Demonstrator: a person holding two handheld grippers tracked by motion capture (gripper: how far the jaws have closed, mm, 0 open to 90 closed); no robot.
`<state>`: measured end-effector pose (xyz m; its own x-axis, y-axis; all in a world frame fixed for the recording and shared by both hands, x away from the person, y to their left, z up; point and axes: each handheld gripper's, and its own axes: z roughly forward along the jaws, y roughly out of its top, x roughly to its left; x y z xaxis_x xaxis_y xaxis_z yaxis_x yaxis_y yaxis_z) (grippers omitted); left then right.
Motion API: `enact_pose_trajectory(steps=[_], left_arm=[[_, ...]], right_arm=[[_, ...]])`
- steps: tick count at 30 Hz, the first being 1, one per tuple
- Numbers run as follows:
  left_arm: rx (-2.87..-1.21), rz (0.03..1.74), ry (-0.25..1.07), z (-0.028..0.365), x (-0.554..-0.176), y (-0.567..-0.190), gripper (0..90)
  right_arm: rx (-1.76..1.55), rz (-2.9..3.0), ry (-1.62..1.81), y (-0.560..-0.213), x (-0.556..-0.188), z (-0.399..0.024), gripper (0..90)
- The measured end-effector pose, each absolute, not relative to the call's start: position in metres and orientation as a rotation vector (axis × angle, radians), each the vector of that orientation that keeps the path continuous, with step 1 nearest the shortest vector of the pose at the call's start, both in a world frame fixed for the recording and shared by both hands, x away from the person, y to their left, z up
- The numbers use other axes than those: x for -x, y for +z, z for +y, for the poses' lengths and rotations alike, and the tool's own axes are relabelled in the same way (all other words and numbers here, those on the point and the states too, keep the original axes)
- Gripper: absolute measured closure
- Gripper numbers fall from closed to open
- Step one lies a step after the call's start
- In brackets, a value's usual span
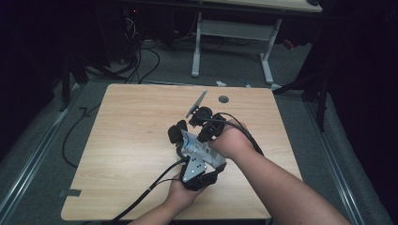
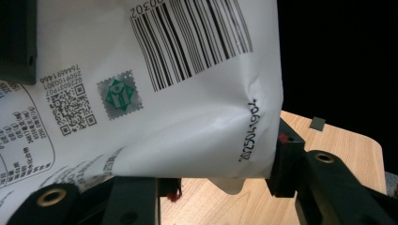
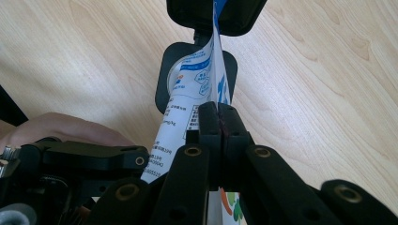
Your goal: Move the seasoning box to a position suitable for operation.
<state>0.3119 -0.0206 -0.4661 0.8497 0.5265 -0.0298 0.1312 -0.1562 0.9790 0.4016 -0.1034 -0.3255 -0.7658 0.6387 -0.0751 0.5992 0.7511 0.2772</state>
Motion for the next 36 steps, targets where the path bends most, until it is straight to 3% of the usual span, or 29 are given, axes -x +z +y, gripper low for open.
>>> enact_pose_trajectory(steps=[36], left_arm=[[-1.725,0.495,0.367,-0.0183,-0.3089,-0.4736,53.9]], right_arm=[[-0.992,2.785,0.358,-0.3268,-0.4000,-0.1044,90.0]])
